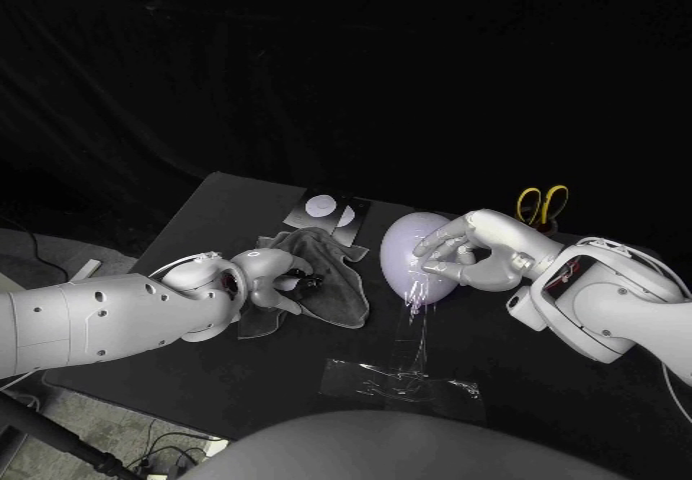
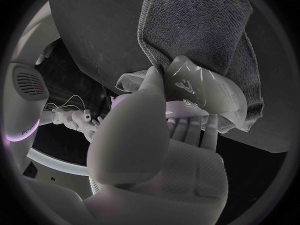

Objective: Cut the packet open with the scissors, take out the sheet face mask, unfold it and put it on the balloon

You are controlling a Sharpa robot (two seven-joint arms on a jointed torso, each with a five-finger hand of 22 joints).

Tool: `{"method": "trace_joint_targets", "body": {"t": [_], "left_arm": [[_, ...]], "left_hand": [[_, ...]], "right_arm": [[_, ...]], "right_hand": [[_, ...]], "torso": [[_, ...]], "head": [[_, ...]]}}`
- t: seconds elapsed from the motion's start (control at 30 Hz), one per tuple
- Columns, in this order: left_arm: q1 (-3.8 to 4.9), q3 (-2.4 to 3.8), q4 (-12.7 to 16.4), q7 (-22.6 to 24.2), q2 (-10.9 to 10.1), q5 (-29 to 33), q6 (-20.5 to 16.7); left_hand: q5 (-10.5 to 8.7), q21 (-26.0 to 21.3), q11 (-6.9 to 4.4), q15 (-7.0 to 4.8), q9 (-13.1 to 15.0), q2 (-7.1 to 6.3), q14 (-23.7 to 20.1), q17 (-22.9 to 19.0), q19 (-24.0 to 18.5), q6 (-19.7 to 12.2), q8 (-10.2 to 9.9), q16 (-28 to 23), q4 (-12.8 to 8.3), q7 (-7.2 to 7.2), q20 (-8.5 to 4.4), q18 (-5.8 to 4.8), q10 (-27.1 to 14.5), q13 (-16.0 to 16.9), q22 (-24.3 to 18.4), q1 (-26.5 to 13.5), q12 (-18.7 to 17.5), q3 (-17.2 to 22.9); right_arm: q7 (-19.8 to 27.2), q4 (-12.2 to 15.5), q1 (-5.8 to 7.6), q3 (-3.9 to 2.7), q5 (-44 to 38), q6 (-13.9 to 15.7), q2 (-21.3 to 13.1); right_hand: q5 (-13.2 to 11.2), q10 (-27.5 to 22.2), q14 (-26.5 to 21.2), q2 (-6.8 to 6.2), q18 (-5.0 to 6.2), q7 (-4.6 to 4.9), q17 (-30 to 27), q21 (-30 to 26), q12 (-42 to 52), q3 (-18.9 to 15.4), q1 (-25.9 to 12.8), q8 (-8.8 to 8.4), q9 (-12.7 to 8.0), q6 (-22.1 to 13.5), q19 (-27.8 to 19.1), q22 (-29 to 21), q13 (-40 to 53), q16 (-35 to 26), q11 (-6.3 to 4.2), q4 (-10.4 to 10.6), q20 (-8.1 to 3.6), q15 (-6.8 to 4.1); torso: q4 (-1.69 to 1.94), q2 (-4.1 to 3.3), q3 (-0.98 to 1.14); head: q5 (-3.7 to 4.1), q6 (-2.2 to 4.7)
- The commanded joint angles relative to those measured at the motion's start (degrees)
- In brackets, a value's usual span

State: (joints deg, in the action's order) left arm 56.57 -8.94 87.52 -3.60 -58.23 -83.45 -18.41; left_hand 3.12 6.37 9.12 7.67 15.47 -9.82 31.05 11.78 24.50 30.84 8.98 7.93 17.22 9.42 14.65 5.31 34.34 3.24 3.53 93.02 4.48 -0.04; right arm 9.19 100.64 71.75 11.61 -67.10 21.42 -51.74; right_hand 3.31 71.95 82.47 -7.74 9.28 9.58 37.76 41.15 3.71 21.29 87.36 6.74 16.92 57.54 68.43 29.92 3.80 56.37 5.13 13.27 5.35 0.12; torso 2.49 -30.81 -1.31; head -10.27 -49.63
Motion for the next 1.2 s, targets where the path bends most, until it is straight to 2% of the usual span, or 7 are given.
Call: {"method": "trace_joint_targets", "body": {"t": [0.03,0.17,0.27,0.4,0.6,0.93,1.2], "left_arm": [[-0.88,-0.7,0.24,1.8,-0.05,4.72,5.02],[-0.83,-0.28,0.73,4.62,-0.76,9.01,5.79],[-0.71,0.61,1.03,6.7,-1.4,11.97,7.4],[-0.16,1.48,1.13,8.38,-2.09,15.69,10.82],[0.61,2.1,0.37,9.67,-2.5,19.5,14.43],[0.94,2.58,-1.77,10.44,-2.19,22.48,15.08],[1.02,2.65,-3.21,11.19,-1.44,22.86,12.68]], "left_hand": [[-0.3,0.14,0.01,0.18,0.09,0.22,0.25,1.57,0.28,0.54,0.28,0.24,-0.11,1.81,0.06,5.17,0.49,-0.08,0.26,-0.51,-0.07,0.37],[-0.32,0.07,0.31,0.57,0.18,0.59,-0.25,1.24,0.11,0.83,0.4,-0.08,-0.14,2.05,0.29,5.1,0.74,-0.11,0.15,-0.57,-0.27,0.54],[-0.32,-0.19,0.64,0.93,0.39,0.96,0.01,1.21,-0.59,1.38,0.62,-0.17,-0.15,2.37,0.55,5.04,1.54,-0.07,-0.06,-0.53,-0.37,0.63],[-0.37,0.27,0.98,1.26,1.81,2.74,2.17,1.62,1.13,5.31,2.19,0.24,-0.29,2.6,0.97,5.15,4.31,0.11,0.03,-0.4,-0.28,1.3],[-0.38,0.65,1.23,1.53,3.11,3.45,4.08,1.93,2.42,9.24,3.74,0.56,-0.34,2.78,1.24,5.17,6.61,0.21,0.06,-0.31,-0.31,1.47],[-0.37,2.33,1.63,2.12,3.48,8.09,8.53,2.65,7.98,13.1,5.11,1.39,-0.8,2.36,1.71,5.16,11.3,0.38,0.51,3.31,-0.34,4.55],[-0.34,4.87,1.88,2.33,2.87,12.46,12.8,3.02,15.98,16.17,5.57,2.2,-0.97,1.67,1.72,5.13,16.08,0.45,1.24,8.92,-0.28,11.25]], "right_arm": [[-0.1,-0.1,-0.03,-0.02,-0.89,-0.72,0.02],[-0.17,-0.37,-0.03,-0.02,-0.96,-0.64,0.03],[-0.18,-0.6,-0.02,-0.03,-0.98,-0.65,0.08],[-0.17,-0.96,-0.02,-0.03,-0.99,-0.68,0.25],[-0.13,-1.35,-0.02,-0.03,-1.0,-0.72,0.44],[-0.19,-1.69,-0.02,-0.04,-1.0,-0.81,0.72],[-0.2,-1.95,-0.01,-0.05,-1.01,-0.76,1.12]], "right_hand": [[-0.05,0.11,-0.36,0.14,0.71,-0.04,-0.19,0.01,0.04,0.53,-0.58,0.08,0.1,0.12,-0.55,-0.18,0.08,0.24,-0.17,-0.02,0.04,0.06],[-0.05,0.1,-0.4,0.08,0.74,-0.02,-0.36,-0.06,0.03,0.56,-0.65,0.07,0.11,0.1,-0.63,-0.26,0.08,0.16,-0.15,-0.02,0.04,0.07],[-0.05,0.1,-0.4,0.08,0.74,-0.02,-0.36,-0.06,0.03,0.56,-0.65,0.07,0.11,0.1,-0.63,-0.26,0.08,0.16,-0.15,-0.02,0.04,0.07],[-0.05,0.1,-0.4,0.08,0.74,-0.02,-0.36,-0.06,0.03,0.56,-0.65,0.07,0.11,0.1,-0.63,-0.26,0.08,0.16,-0.15,-0.02,0.04,0.07],[-0.05,0.09,-0.43,0.06,0.76,-0.01,-0.45,-0.14,0.01,0.59,-0.71,0.06,0.12,0.08,-0.7,-0.35,0.07,0.13,-0.14,-0.01,0.04,0.08],[-0.05,0.08,-0.46,0.09,0.76,-0.01,-0.45,-0.11,-0.01,0.66,-0.76,0.07,0.13,0.07,-0.74,-0.3,0.07,0.16,-0.13,-0.01,0.05,0.08],[-0.06,0.09,-0.48,0.19,0.74,-0.03,-0.39,0.0,-0.01,0.81,-0.77,0.08,0.15,0.1,-0.76,-0.16,0.07,0.24,-0.14,-0.03,0.06,0.08]], "torso": [[0.03,-0.01,-0.03],[0.01,-0.02,-0.08],[0.03,-0.01,-0.07],[0.03,0.0,0.0],[-0.05,0.0,0.0],[-0.01,-0.08,0.01],[-0.02,-0.02,0.02]], "head": [[0.11,0.18],[0.42,0.31],[0.48,0.49],[0.57,0.62],[0.75,0.73],[1.03,0.68],[1.0,0.62]]}}
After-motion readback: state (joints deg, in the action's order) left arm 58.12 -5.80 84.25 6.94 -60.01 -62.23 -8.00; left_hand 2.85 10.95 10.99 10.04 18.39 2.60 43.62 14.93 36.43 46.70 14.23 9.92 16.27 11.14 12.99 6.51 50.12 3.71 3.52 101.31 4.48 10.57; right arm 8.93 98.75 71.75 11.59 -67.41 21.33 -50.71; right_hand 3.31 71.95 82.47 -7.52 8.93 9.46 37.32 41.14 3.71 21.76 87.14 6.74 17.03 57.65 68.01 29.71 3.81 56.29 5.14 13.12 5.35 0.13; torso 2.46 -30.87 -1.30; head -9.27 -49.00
